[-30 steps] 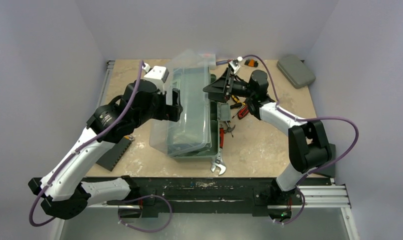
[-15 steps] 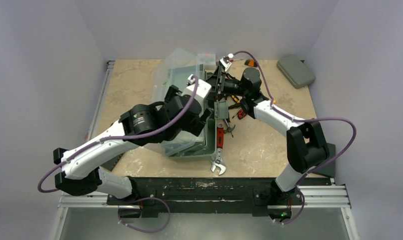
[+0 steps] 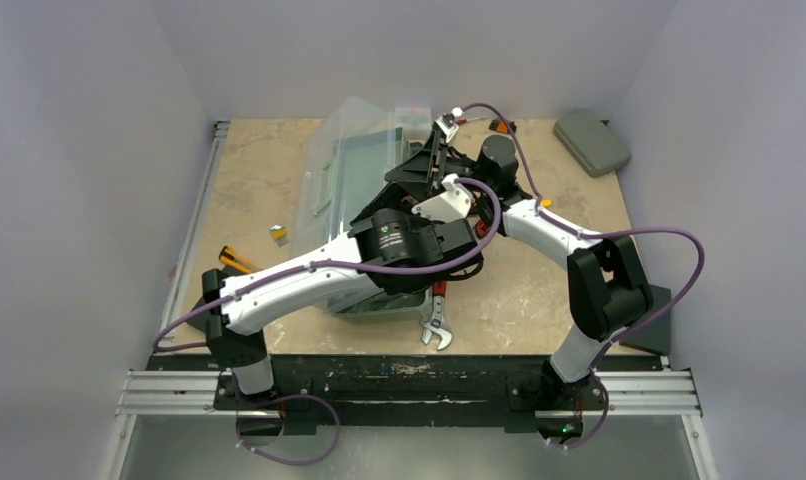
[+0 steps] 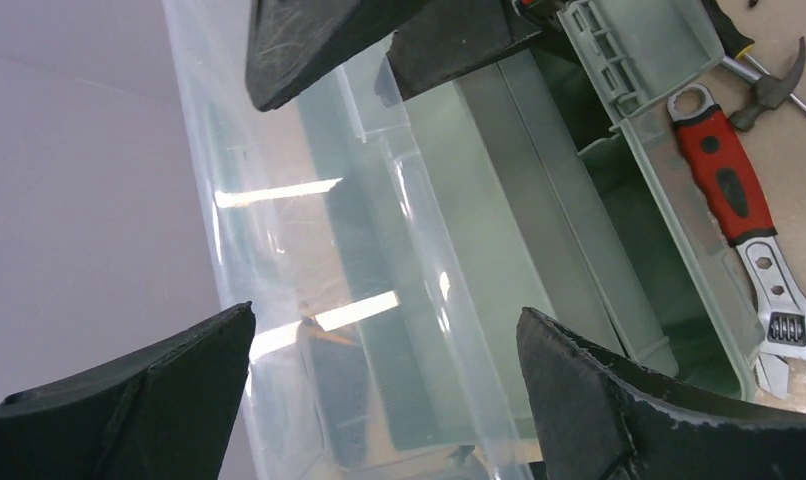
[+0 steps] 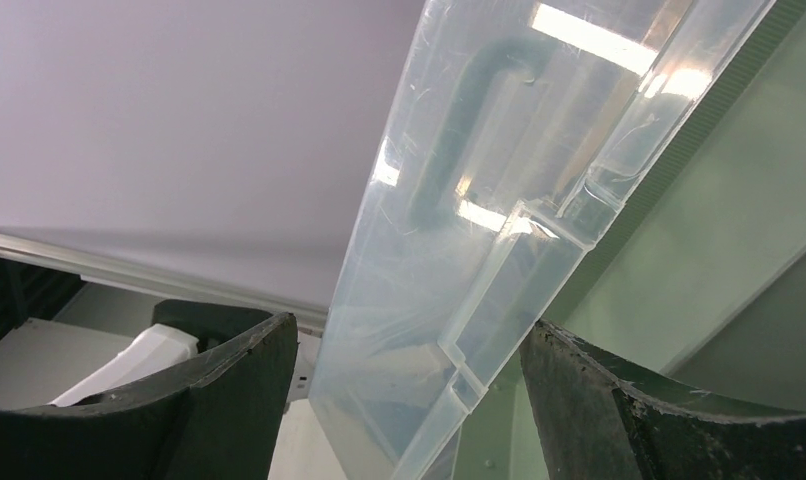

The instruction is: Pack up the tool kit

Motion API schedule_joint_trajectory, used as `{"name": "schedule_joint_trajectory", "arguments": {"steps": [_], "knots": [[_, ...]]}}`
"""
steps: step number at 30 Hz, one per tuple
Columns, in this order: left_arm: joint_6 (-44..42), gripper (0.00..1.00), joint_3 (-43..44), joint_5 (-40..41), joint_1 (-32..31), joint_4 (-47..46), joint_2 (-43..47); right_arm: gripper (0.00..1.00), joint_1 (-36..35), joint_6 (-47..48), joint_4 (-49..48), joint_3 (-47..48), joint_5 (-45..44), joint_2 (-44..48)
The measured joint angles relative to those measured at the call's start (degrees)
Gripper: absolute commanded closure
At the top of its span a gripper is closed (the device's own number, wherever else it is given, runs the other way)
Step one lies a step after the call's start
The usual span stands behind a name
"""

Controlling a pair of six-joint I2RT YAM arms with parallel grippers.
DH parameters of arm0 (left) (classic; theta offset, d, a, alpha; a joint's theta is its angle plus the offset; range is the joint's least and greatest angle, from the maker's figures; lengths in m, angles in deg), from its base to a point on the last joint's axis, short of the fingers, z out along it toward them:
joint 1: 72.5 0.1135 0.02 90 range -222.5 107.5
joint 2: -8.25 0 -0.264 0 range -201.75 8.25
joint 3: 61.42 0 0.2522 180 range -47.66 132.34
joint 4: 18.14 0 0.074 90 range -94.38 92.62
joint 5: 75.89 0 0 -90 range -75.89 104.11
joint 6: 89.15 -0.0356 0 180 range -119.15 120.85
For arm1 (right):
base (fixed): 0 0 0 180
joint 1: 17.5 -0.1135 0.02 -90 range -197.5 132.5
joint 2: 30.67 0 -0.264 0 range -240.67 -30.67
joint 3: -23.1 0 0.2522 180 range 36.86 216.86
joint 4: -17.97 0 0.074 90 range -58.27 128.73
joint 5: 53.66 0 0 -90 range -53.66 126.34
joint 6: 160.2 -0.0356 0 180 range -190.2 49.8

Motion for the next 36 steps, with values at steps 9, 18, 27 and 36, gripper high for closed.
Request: {"name": "schedule_joint_trajectory", "arguments": {"steps": [9,18,27,36], "knots": [[4.9,0.00,0.9,3.1,0.0,3.7,-3.8,0.20,0.0,-1.2,-1.4,0.0,0.0,0.0],[9.3,0.00,-0.4,6.9,0.0,4.4,-6.3,0.20,0.0,-2.3,-2.8,0.0,0.0,0.0],[10.6,0.03,-4.1,9.1,0.2,4.7,-6.8,0.20,0.0,-3.0,-4.2,-0.5,0.1,0.0],[11.0,0.06,-7.4,11.7,1.8,4.7,-3.8,0.18,0.0,-3.0,-5.4,-1.6,0.1,0.0]]}}
